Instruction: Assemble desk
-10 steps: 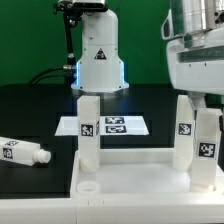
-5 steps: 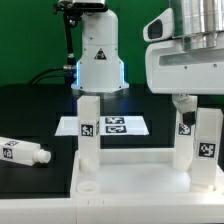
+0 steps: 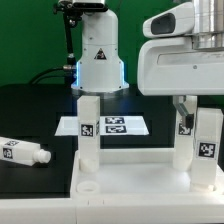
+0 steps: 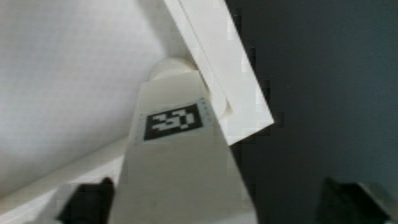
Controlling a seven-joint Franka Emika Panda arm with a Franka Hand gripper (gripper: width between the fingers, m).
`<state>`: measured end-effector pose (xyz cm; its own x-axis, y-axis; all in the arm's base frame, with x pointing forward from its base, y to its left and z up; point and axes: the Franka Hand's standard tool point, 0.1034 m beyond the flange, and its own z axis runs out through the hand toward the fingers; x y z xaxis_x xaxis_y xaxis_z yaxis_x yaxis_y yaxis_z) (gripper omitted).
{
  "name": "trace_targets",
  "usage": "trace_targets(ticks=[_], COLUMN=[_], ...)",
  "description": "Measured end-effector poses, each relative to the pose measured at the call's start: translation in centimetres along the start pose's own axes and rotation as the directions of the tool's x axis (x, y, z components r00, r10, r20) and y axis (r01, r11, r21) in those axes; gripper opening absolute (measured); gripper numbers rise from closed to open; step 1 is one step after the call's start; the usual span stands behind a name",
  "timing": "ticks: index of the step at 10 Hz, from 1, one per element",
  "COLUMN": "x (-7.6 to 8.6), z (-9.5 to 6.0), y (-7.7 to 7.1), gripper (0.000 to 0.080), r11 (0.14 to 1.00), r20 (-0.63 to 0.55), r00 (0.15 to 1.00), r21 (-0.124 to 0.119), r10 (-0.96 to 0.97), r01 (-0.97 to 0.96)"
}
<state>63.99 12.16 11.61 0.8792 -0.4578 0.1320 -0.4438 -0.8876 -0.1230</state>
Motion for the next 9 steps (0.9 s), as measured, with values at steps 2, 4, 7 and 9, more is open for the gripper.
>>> trace_targets(ticks=[2, 4, 7, 9], x=[0.1, 0.6, 0.0, -0.2], z=[0.0, -0.2, 0.2, 0.2], y=[0.4, 1.4, 1.6, 1.4], gripper=[0.0383, 0.0296, 0.0290, 0.0290], r11=[0.996, 0.893, 0.575, 0.453], r20=[0.001, 0.002, 0.041, 0.064], r00=[0.996, 0.893, 0.575, 0.452], r21=[-0.006, -0.013, -0.007, -0.009], r10=[0.085, 0.450, 0.817, 0.890], r01=[-0.085, -0.450, -0.818, -0.891])
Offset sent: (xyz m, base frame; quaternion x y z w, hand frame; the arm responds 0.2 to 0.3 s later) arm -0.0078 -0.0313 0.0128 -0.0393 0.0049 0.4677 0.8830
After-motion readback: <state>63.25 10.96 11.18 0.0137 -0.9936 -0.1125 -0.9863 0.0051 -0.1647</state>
